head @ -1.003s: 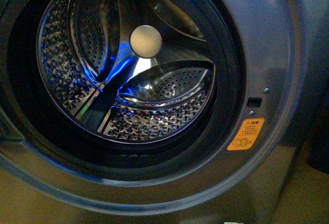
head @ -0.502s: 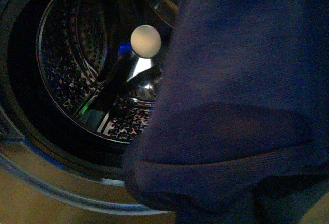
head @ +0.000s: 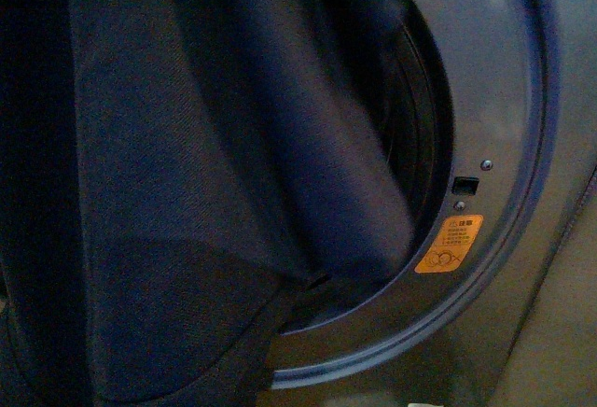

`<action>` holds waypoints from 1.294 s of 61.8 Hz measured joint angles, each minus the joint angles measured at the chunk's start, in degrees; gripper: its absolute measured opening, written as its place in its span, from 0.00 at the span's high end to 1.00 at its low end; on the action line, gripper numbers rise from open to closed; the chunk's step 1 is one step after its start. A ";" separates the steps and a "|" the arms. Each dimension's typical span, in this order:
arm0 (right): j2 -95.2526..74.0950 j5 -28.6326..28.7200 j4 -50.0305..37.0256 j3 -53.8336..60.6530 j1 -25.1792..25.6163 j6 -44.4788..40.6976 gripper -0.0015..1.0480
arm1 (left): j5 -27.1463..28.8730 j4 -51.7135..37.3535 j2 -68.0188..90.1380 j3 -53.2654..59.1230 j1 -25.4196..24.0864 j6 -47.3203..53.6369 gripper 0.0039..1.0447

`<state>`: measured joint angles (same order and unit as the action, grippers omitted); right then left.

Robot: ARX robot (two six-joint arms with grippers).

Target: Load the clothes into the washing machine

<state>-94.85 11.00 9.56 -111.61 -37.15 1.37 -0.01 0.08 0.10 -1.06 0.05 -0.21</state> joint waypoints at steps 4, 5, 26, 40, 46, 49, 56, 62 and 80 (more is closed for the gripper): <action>-0.02 -0.44 0.00 -0.15 0.00 -0.42 0.97 | 0.00 0.00 0.02 0.00 0.00 0.00 0.06; -0.02 -0.44 -0.07 -0.35 0.04 -0.55 0.97 | 0.00 0.00 0.00 0.00 0.00 0.00 0.06; 0.98 -0.42 -0.63 -2.03 0.24 -0.79 0.97 | 0.00 0.00 0.00 0.00 0.00 0.00 0.06; 0.98 -0.44 -0.63 -2.03 0.26 -0.96 0.97 | -13.70 -1.22 3.50 -0.28 -4.83 -4.22 0.06; 0.98 -0.33 -0.63 -2.03 0.24 -0.98 0.97 | -31.85 -10.54 15.21 -1.09 -13.84 -8.33 0.06; 0.98 -0.42 -0.63 -2.03 0.26 -0.98 0.97 | -39.21 -18.14 22.80 -2.49 -16.76 -9.20 0.06; 0.98 -0.42 -0.63 -2.03 0.26 -0.98 0.97 | -45.11 -36.33 42.07 -9.29 -17.09 -10.25 0.06; 0.98 -0.42 -0.63 -2.03 0.26 -0.98 0.97 | -45.66 -44.39 53.46 -15.21 -15.56 -10.14 0.06; 0.98 -0.42 -0.63 -2.03 0.26 -0.98 0.97 | -43.58 -48.41 73.55 -31.61 -9.46 -10.45 0.06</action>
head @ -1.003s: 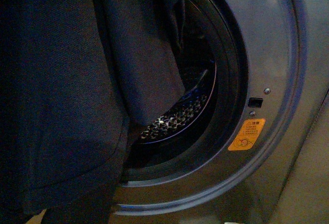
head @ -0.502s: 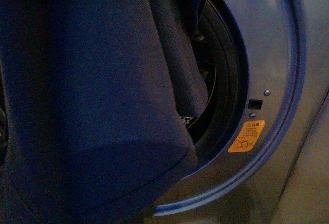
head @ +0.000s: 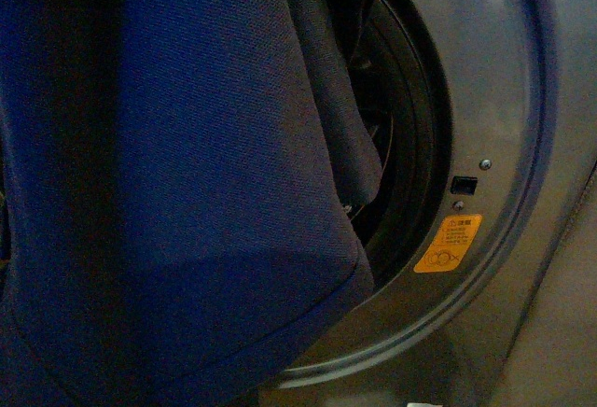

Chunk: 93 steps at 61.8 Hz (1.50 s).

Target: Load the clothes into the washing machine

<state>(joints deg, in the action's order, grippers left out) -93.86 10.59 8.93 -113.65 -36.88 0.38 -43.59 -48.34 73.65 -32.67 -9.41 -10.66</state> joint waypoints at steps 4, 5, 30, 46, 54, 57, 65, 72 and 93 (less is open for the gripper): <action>0.00 0.00 0.00 0.00 0.00 0.00 0.97 | -0.15 -0.07 1.38 -3.13 1.20 -0.90 0.06; 0.00 0.00 0.00 0.00 0.00 0.00 0.97 | -0.20 -0.13 1.51 -3.58 1.38 -0.98 0.06; 0.00 0.00 0.00 0.00 0.00 0.00 0.97 | -7.06 0.31 3.72 -15.26 10.25 -3.98 0.06; 0.00 0.00 0.00 0.00 0.00 -0.02 0.97 | -15.17 -5.35 5.92 -17.25 13.66 -9.57 0.06; 0.00 0.00 0.00 0.00 0.00 -0.02 0.97 | -20.39 -15.04 7.15 -17.25 12.44 -17.46 0.06; 0.00 0.00 0.00 0.00 0.00 -0.02 0.97 | -21.92 -18.08 7.48 -17.22 11.69 -20.41 0.06; 0.00 0.00 0.00 0.00 0.00 -0.02 0.97 | -24.63 -22.43 8.13 -17.16 9.90 -26.34 0.06; 0.00 0.00 0.00 0.00 0.00 -0.02 0.97 | -24.96 -16.59 8.11 -17.16 9.81 -25.62 0.06; 0.00 -0.02 0.00 0.00 0.00 -0.02 0.97 | -19.32 8.31 6.86 -19.23 17.46 -6.93 0.06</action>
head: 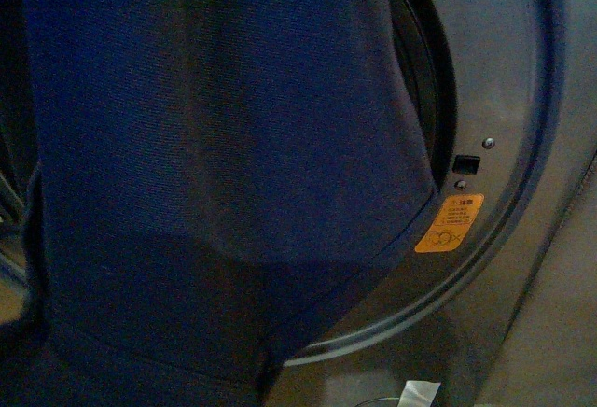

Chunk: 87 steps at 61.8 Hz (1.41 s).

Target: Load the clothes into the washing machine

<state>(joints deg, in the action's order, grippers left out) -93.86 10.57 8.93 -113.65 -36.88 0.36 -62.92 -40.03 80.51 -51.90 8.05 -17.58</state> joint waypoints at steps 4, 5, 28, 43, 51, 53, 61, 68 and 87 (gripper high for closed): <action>0.00 0.00 0.00 0.00 0.00 0.00 0.97 | 2.10 4.74 0.00 -0.90 1.60 4.35 0.06; 0.00 0.00 0.00 0.00 0.00 0.00 0.97 | 2.62 5.53 0.00 -1.05 1.90 5.27 0.06; 0.00 -0.20 0.00 0.00 0.04 -0.04 0.97 | 18.58 10.93 2.73 -3.89 8.81 20.20 0.06; 0.00 -0.22 0.00 0.00 0.07 -0.13 0.97 | 30.25 6.34 3.34 -3.54 13.99 18.84 0.06; 0.00 -0.44 0.00 0.00 0.17 -0.13 0.97 | 39.50 9.25 4.20 -5.44 16.37 18.16 0.06; 0.00 -0.46 0.00 0.00 0.22 -0.13 0.97 | 43.80 10.21 4.17 -5.90 17.57 18.62 0.06; 0.02 -0.44 0.00 0.00 0.22 -0.13 0.97 | 51.01 8.28 4.13 -5.70 19.76 19.19 0.24; 0.02 -0.42 0.00 0.00 0.22 -0.17 0.92 | 53.51 7.06 3.78 -5.09 19.98 19.28 0.40; 0.13 -0.17 -0.22 -0.31 0.15 -0.17 0.50 | 55.15 6.95 0.52 -3.28 17.46 19.28 0.83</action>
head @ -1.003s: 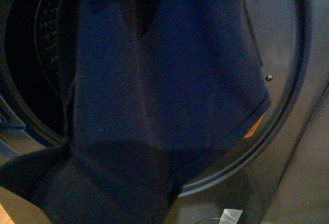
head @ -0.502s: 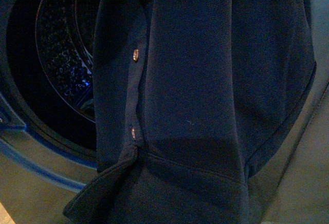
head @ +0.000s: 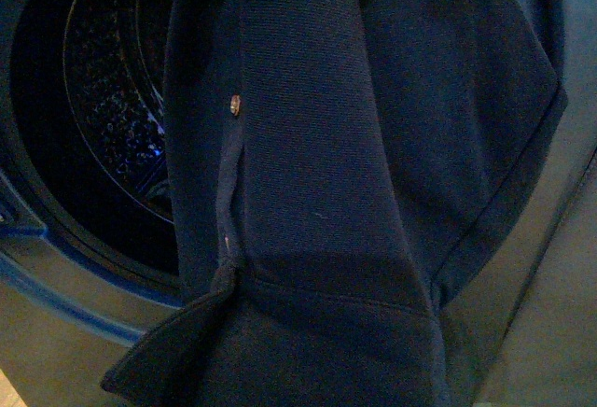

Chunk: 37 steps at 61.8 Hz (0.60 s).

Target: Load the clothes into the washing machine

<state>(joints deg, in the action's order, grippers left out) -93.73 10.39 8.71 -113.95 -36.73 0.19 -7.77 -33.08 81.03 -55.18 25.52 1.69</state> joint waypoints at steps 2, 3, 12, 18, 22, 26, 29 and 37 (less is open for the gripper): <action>0.00 0.00 0.00 0.00 0.00 0.00 0.43 | -0.61 -0.15 -0.50 0.07 -1.05 -0.24 0.90; 0.00 0.00 0.00 -0.02 0.00 0.00 0.41 | -0.76 -0.17 -0.61 0.09 -1.33 -0.24 0.91; 0.00 0.00 0.00 -0.02 0.00 0.00 0.21 | -3.98 -1.01 -1.44 0.35 -5.03 -0.96 0.93; 0.00 0.00 0.00 -0.02 0.00 0.00 0.09 | -5.90 -1.79 -1.92 0.94 -7.08 -1.88 0.93; 0.02 0.00 0.00 -0.02 0.00 0.02 0.06 | -7.67 -2.95 -2.32 1.84 -8.96 -2.67 0.93; 0.02 0.00 0.00 -0.02 0.00 0.00 0.08 | -8.74 -3.63 -2.54 2.51 -10.12 -3.13 0.93; 0.02 0.00 0.00 -0.02 0.00 0.02 0.07 | -9.38 -4.02 -2.64 3.06 -10.84 -3.37 0.93; 0.04 0.00 0.00 -0.09 0.00 0.02 0.07 | -10.40 -5.33 -2.80 4.81 -11.85 -3.56 0.93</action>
<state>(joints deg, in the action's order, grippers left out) -93.69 10.39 8.71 -114.04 -36.73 0.21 -18.17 -38.41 78.24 -50.37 13.67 -1.87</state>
